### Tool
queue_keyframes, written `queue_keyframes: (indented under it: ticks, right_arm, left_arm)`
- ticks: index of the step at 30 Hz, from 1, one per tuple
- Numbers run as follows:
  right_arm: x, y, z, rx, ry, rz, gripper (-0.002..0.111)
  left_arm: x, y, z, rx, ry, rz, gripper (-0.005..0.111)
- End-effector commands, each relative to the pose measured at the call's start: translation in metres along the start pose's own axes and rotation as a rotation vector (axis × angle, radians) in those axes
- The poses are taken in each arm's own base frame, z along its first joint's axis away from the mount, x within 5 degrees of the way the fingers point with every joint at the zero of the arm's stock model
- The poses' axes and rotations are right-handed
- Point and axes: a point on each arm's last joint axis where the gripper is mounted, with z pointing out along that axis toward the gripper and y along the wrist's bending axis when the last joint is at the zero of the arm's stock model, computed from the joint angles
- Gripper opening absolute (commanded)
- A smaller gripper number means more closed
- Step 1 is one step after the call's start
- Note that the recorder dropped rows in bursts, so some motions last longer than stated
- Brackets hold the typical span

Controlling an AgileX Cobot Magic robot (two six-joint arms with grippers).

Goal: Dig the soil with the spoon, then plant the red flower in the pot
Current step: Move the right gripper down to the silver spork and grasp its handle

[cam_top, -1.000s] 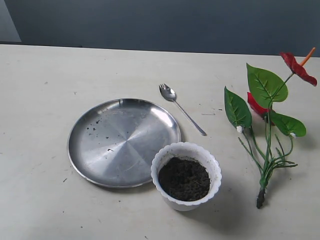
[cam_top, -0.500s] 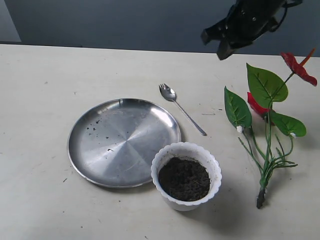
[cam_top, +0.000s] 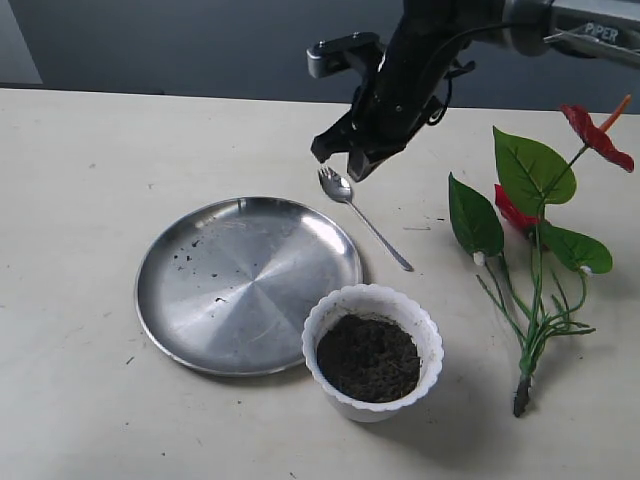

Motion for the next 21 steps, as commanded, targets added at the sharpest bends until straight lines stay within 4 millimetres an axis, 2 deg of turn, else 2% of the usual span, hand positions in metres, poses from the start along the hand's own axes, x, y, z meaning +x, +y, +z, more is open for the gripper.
queue_keyframes:
  ticks: [1,2,3,5,16,21]
  right_arm:
    - [-0.003,0.0,0.018,0.009,-0.004,-0.018,0.017]
    - [-0.003,0.0,0.021,0.01,-0.006,-0.014,0.025]
    - [-0.004,-0.002,0.027,0.015,-0.013,-0.01,0.039]
    - [-0.006,-0.004,0.035,0.026,-0.037,0.011,0.047]
    - [-0.002,-0.02,0.083,0.113,-0.017,-0.031,0.047]
    - [-0.001,-0.022,0.094,0.117,-0.023,-0.031,0.047]
  left_arm:
    - [-0.002,0.0,0.0,0.006,-0.017,-0.005,0.001]
    - [-0.002,0.0,0.0,0.006,-0.017,-0.005,0.001]
    - [-0.002,0.0,0.0,0.006,-0.017,-0.005,0.001]
    - [-0.002,0.0,0.0,0.006,-0.017,-0.005,0.001]
    - [-0.002,0.0,0.0,0.006,-0.017,-0.005,0.001]
    - [-0.002,0.0,0.0,0.006,-0.017,-0.005,0.001]
